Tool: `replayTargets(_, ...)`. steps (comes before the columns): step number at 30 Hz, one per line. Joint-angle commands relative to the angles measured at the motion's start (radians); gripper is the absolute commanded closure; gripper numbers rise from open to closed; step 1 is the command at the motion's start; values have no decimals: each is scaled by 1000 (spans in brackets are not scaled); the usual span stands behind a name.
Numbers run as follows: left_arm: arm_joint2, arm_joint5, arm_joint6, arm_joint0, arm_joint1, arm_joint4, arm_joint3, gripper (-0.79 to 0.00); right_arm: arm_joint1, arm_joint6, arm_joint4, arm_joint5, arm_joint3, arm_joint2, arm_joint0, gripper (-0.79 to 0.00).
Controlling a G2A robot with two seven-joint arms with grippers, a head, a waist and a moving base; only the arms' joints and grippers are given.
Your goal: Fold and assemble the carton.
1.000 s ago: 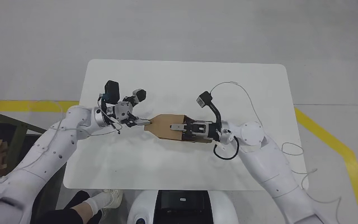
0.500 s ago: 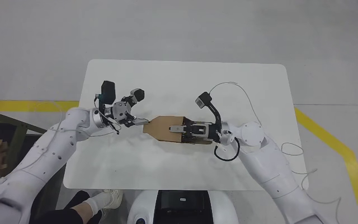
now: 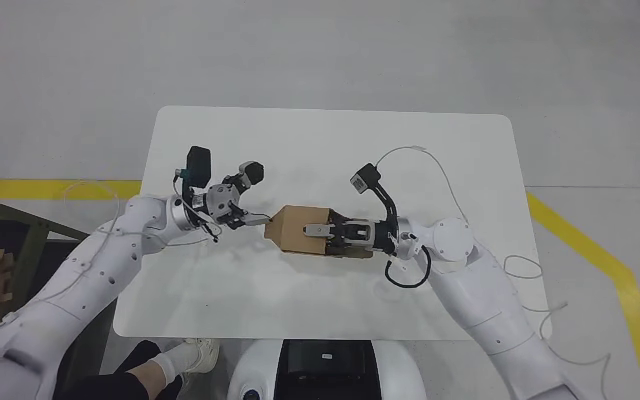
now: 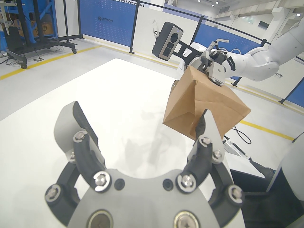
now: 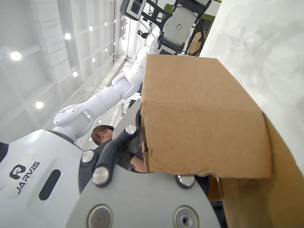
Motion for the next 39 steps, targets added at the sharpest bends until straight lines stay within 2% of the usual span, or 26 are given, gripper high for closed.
replayTargets(1,13,0,-2,-3,-1,3,-4,-785,0,2,4,-1,-1,0,0,0)
replayTargets(19,102,0,1,-55,-20,0,1,-785,-6,12,28,0,14,-21,12,0)
replayTargets(39,141,0,48,-86,-22,32,-2,-785,-12,18,34,-1,31,-37,26,0)
